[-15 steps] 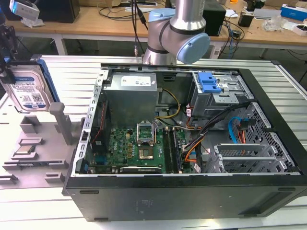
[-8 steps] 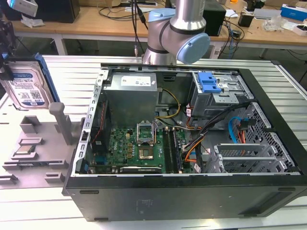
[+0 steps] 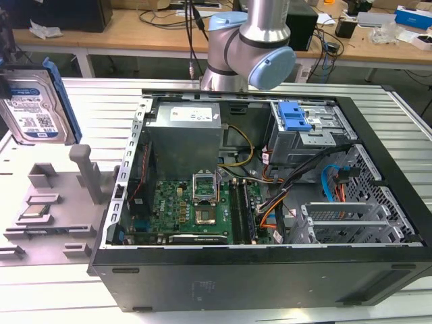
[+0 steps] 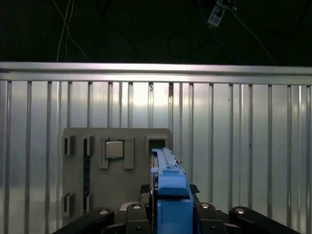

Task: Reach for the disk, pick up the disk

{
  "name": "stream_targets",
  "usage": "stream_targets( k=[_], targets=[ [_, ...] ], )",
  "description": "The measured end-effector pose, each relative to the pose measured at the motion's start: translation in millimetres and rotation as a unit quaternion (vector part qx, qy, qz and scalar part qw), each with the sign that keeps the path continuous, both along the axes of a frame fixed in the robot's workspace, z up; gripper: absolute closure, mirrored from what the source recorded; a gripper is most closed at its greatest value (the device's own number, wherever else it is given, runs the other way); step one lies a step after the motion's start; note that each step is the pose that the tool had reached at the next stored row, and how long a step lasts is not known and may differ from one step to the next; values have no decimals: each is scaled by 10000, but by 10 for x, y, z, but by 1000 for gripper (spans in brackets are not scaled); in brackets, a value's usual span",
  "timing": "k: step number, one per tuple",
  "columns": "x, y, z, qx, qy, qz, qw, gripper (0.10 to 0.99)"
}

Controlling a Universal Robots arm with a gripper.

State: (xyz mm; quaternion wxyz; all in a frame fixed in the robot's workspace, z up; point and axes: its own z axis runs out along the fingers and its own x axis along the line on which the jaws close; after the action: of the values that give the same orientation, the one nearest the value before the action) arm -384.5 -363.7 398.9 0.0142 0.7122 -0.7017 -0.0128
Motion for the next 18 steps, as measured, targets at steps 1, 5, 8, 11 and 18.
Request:
stream_targets(
  k=[1,5,8,11,18],
  targets=[
    [0,1,18,0,0,0,10000,718],
    [1,2,85,0,0,0,10000,718],
    [1,3,117,0,0,0,10000,718],
    [1,4,168,0,0,0,10000,718],
    [1,14,319,0,1,0,10000,718]
  ],
)
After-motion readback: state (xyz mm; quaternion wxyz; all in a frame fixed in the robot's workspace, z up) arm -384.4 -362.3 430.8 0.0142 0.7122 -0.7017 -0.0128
